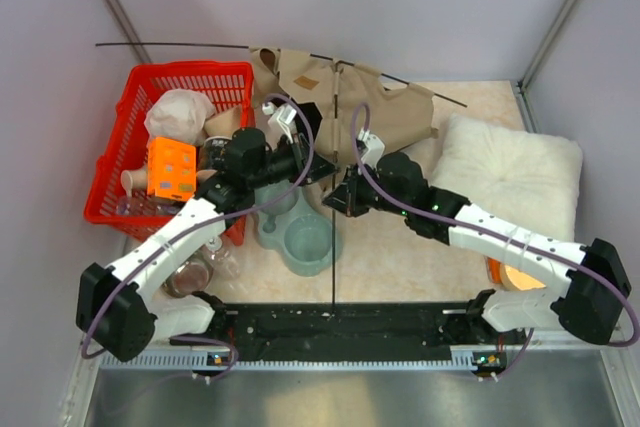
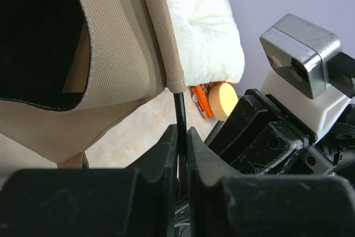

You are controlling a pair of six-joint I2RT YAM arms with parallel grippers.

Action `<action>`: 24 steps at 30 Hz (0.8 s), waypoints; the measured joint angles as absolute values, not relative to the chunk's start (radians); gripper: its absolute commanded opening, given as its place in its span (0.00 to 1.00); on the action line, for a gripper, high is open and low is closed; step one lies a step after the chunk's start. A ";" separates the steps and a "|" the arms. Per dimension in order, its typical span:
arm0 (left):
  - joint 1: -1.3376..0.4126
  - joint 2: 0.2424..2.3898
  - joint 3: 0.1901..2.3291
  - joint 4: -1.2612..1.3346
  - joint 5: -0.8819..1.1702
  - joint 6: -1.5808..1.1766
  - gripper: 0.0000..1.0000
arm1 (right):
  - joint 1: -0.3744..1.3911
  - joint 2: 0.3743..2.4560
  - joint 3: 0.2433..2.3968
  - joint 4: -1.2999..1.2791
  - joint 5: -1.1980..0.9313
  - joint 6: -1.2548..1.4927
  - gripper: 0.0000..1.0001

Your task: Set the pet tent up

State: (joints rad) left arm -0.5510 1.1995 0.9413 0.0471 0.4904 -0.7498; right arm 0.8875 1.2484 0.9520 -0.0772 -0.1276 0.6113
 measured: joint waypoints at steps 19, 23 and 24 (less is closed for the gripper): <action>-0.570 1.299 1.070 0.041 0.485 -0.802 0.00 | 0.880 1.182 0.892 -0.071 -0.107 0.648 0.55; -0.570 1.332 1.115 0.062 0.478 -0.802 0.00 | 0.882 1.118 0.815 -0.076 -0.137 0.680 0.55; -0.570 1.343 1.127 0.064 0.477 -0.801 0.00 | 0.884 1.097 0.793 -0.076 -0.146 0.692 0.55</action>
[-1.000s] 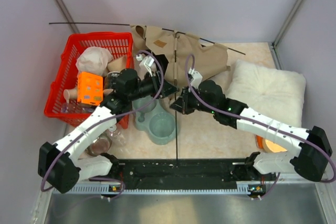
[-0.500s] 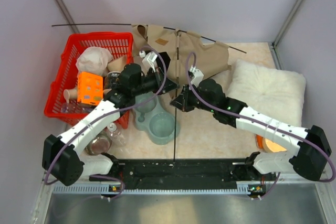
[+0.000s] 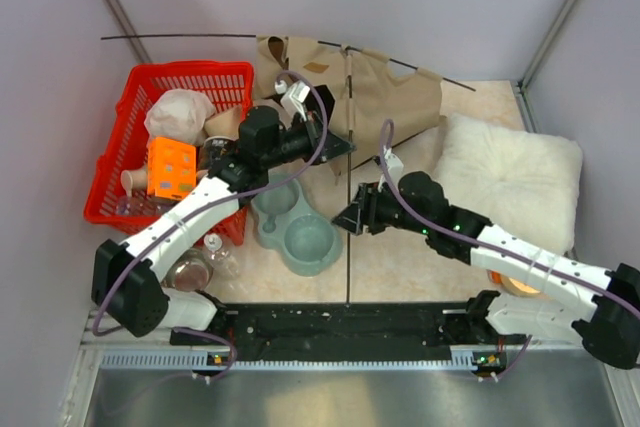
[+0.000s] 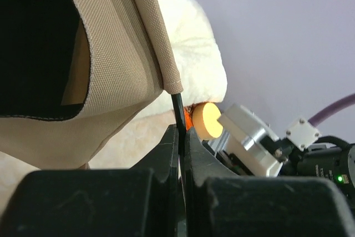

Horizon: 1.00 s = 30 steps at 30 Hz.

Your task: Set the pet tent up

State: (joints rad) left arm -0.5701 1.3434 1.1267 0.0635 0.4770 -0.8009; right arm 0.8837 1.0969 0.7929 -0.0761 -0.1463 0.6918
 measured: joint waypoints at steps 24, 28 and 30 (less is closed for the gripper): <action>-0.557 1.458 1.231 0.120 0.431 -0.792 0.00 | 0.913 0.913 0.596 -0.059 -0.380 0.743 0.50; -0.557 1.458 1.231 0.138 0.407 -0.807 0.00 | 0.915 0.945 0.596 -0.022 -0.381 0.741 0.26; -0.557 1.460 1.231 0.141 0.398 -0.812 0.00 | 0.915 0.958 0.596 -0.014 -0.382 0.741 0.01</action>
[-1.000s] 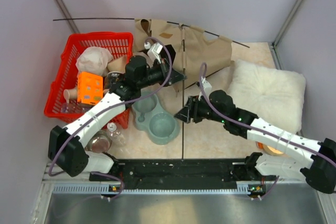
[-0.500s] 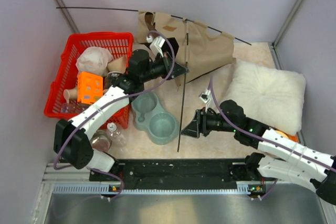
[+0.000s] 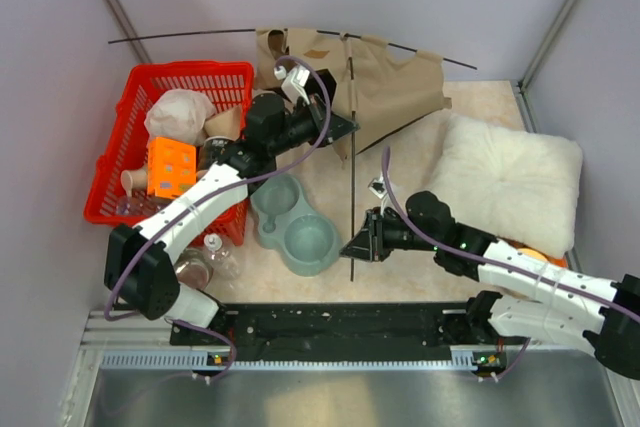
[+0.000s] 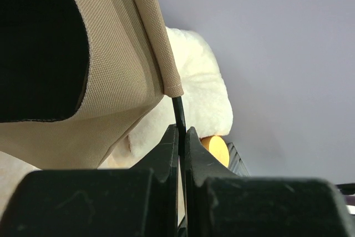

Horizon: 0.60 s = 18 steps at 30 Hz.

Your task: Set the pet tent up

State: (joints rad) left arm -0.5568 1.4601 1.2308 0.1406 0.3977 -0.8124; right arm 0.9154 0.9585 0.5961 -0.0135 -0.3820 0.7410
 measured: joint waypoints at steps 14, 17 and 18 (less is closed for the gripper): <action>-0.524 1.468 1.231 0.189 0.451 -0.784 0.70 | 0.933 0.876 0.599 -0.016 -0.308 0.813 0.00; -0.513 1.451 1.229 0.186 0.484 -0.787 0.73 | 0.934 0.874 0.611 -0.023 -0.287 0.832 0.00; -0.511 1.437 1.226 0.184 0.490 -0.786 0.74 | 0.934 0.873 0.614 -0.025 -0.275 0.842 0.00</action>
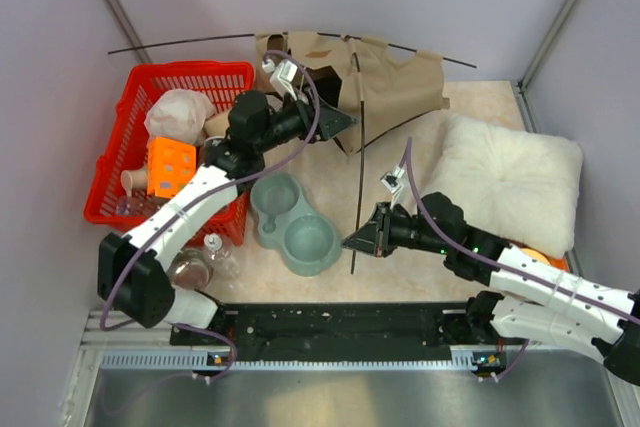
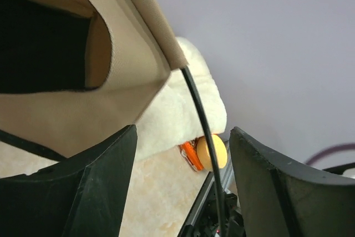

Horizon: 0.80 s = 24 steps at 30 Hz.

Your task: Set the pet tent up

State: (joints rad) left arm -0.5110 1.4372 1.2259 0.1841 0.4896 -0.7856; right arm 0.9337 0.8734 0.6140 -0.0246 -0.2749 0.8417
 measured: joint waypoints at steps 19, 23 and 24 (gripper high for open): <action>-0.511 1.052 0.849 0.174 0.356 -0.441 0.71 | 0.934 0.911 0.778 -0.050 -0.234 0.866 0.00; -0.511 1.176 0.810 0.232 0.377 -0.362 0.72 | 0.934 0.920 0.781 -0.053 -0.243 0.866 0.00; -0.511 1.199 0.803 0.255 0.381 -0.344 0.72 | 0.934 0.921 0.781 -0.053 -0.246 0.865 0.00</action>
State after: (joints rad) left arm -0.5106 1.1988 0.8028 0.2546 0.3805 -0.3443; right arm 0.9337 0.9215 0.7815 -0.0532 -0.2459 0.8654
